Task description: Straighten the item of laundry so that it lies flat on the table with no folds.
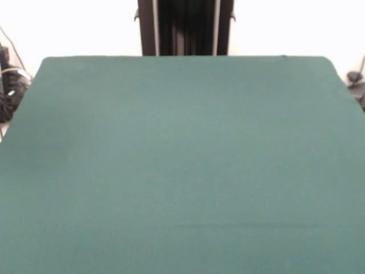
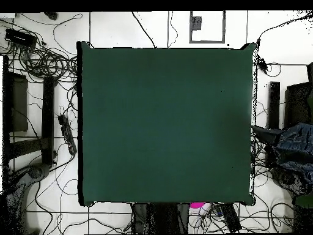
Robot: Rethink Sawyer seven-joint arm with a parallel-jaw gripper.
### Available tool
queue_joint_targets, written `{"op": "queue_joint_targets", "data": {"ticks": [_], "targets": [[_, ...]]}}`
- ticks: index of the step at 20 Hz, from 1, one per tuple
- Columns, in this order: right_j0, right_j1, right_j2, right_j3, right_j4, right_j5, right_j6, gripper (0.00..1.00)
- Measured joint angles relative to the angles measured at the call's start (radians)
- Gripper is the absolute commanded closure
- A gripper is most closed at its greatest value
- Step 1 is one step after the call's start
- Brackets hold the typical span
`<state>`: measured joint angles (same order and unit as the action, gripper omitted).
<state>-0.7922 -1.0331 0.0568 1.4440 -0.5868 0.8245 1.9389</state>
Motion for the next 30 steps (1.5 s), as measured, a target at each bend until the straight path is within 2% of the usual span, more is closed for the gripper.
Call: {"op": "queue_joint_targets", "data": {"ticks": [18, 20, 30], "targets": [[0.262, -0.019, -0.158, 0.080, 0.008, -0.001, 0.017, 1.00], [0.312, -0.019, -0.192, 0.090, 0.013, -0.001, 0.018, 1.00], [0.438, -0.015, -0.283, 0.106, 0.054, -0.001, 0.042, 1.00]]}}
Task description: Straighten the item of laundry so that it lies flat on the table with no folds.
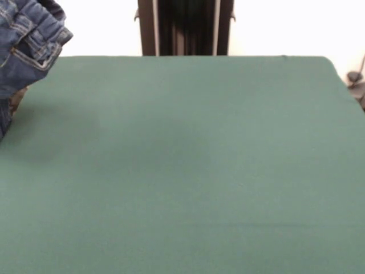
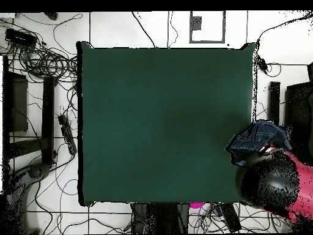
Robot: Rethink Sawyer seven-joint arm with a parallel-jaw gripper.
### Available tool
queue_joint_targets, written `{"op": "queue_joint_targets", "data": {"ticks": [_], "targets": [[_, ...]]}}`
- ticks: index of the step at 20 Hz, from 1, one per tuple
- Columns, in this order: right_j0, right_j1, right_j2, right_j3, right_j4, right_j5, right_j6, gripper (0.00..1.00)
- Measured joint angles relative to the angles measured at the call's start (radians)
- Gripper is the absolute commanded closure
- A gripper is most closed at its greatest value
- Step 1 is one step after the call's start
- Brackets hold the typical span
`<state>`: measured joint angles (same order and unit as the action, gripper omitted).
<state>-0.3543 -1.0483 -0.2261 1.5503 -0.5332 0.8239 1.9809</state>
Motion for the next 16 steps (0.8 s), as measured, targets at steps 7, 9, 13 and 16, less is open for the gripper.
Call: {"op": "queue_joint_targets", "data": {"ticks": [7, 9, 13, 16], "targets": [[0.135, 0.013, -0.078, 0.021, 0.056, 0.000, 0.123, 1.00], [0.165, 0.019, -0.094, 0.024, 0.067, 0.000, 0.155, 1.00], [0.240, 0.043, -0.130, 0.037, 0.098, 0.000, 0.246, 1.00], [0.280, 0.058, -0.153, 0.051, 0.115, 0.000, 0.300, 1.00]]}}
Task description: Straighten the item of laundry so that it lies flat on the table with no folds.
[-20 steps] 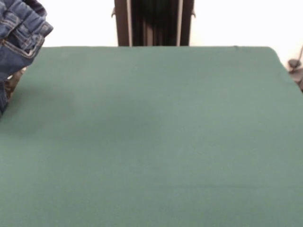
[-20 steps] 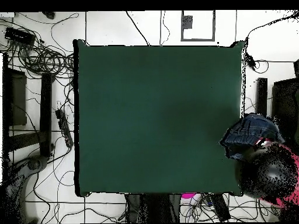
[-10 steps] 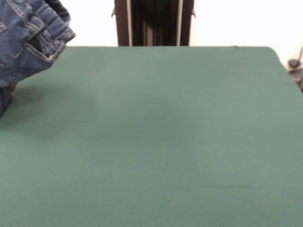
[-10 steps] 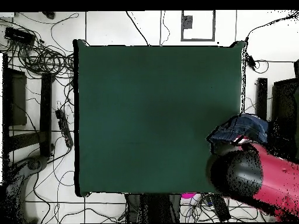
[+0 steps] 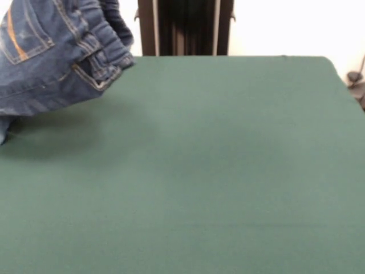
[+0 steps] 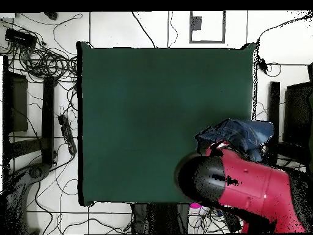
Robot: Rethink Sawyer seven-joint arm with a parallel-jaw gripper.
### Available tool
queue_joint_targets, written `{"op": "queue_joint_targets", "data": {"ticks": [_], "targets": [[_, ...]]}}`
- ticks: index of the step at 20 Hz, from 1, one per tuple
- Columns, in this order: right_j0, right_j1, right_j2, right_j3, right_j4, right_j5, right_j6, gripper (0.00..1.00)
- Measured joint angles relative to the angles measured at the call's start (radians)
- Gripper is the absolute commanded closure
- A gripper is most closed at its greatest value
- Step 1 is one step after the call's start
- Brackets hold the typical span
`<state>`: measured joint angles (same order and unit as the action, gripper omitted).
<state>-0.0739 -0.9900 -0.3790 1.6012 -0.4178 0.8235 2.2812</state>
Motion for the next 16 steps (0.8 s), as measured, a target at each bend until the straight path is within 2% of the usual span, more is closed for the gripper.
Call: {"op": "queue_joint_targets", "data": {"ticks": [9, 16], "targets": [[0.092, 0.043, -0.055, 0.061, 0.062, 0.000, 0.142, 1.00], [0.158, 0.080, -0.070, 0.111, 0.155, -0.001, 0.229, 1.00]]}}
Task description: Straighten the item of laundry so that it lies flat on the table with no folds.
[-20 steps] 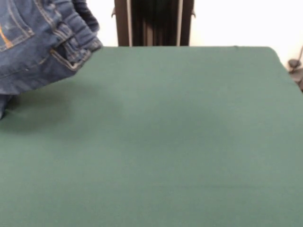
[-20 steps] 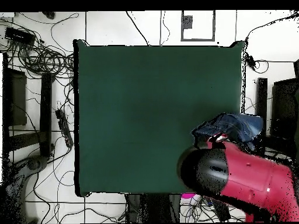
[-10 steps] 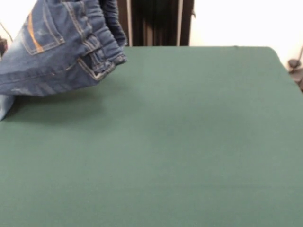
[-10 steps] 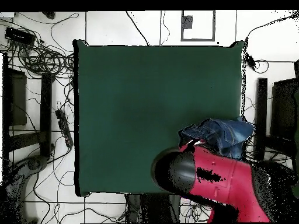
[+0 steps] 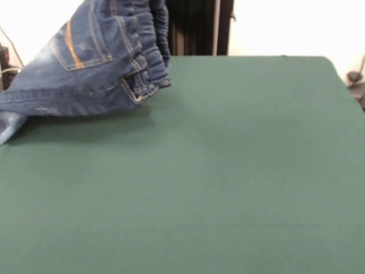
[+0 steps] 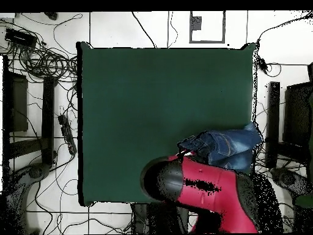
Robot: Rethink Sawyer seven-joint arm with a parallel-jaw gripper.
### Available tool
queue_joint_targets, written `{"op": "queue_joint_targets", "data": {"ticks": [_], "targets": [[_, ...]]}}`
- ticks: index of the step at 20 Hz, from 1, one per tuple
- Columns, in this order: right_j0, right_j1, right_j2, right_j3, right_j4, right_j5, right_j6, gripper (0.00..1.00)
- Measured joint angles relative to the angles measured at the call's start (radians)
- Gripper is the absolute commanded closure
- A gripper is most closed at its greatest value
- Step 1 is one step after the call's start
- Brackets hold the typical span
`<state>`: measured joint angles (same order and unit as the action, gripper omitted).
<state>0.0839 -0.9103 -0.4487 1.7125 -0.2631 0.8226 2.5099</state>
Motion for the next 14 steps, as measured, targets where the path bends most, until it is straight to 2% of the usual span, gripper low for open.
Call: {"op": "queue_joint_targets", "data": {"ticks": [14], "targets": [[0.226, 0.154, -0.059, 0.004, 0.100, -0.093, 0.174, 1.00]]}}
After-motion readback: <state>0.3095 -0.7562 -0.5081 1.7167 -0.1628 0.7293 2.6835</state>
